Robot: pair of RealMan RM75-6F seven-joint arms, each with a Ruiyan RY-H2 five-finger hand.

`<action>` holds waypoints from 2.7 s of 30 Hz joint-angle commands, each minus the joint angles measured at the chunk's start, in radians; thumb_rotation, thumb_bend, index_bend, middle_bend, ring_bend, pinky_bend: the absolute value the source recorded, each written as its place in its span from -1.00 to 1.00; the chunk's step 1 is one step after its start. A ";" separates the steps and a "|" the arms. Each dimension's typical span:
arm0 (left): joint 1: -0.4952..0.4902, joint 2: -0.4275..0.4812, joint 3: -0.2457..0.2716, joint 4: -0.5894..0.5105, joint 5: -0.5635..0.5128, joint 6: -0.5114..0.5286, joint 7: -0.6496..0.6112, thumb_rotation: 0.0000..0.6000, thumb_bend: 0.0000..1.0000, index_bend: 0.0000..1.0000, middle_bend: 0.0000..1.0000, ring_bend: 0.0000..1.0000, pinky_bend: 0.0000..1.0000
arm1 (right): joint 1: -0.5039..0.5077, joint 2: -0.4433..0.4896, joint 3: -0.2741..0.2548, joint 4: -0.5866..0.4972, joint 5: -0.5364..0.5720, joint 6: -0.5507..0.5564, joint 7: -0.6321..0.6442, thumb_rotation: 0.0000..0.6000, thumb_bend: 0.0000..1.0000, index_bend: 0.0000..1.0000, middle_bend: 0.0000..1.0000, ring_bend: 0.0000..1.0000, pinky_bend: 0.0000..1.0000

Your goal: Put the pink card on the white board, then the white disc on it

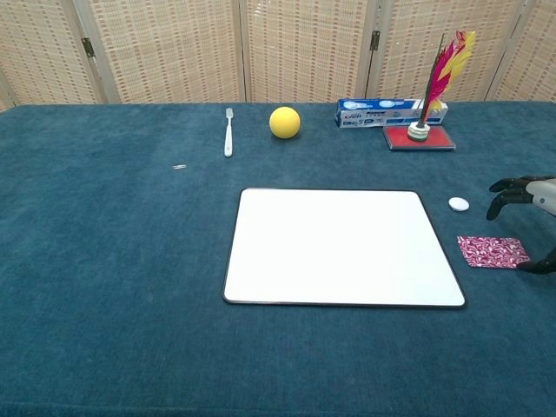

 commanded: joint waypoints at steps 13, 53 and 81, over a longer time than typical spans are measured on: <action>-0.002 0.003 0.003 0.004 -0.012 -0.007 -0.007 1.00 -0.48 -0.75 -1.00 -1.00 -0.56 | 0.016 0.023 -0.003 -0.027 0.037 -0.044 -0.009 1.00 -0.75 -0.36 -0.85 -1.00 -1.00; -0.017 -0.003 -0.038 -0.003 -0.125 -0.085 0.058 1.00 -0.48 -0.77 -1.00 -1.00 -0.56 | 0.165 0.063 0.082 -0.146 0.113 -0.098 -0.051 1.00 -0.63 -0.01 -0.67 -1.00 -1.00; -0.004 0.009 -0.043 0.011 -0.132 -0.083 0.020 1.00 -0.48 -0.77 -1.00 -1.00 -0.56 | 0.317 -0.013 0.038 -0.092 0.254 -0.208 -0.186 1.00 -0.71 -0.68 -0.89 -1.00 -1.00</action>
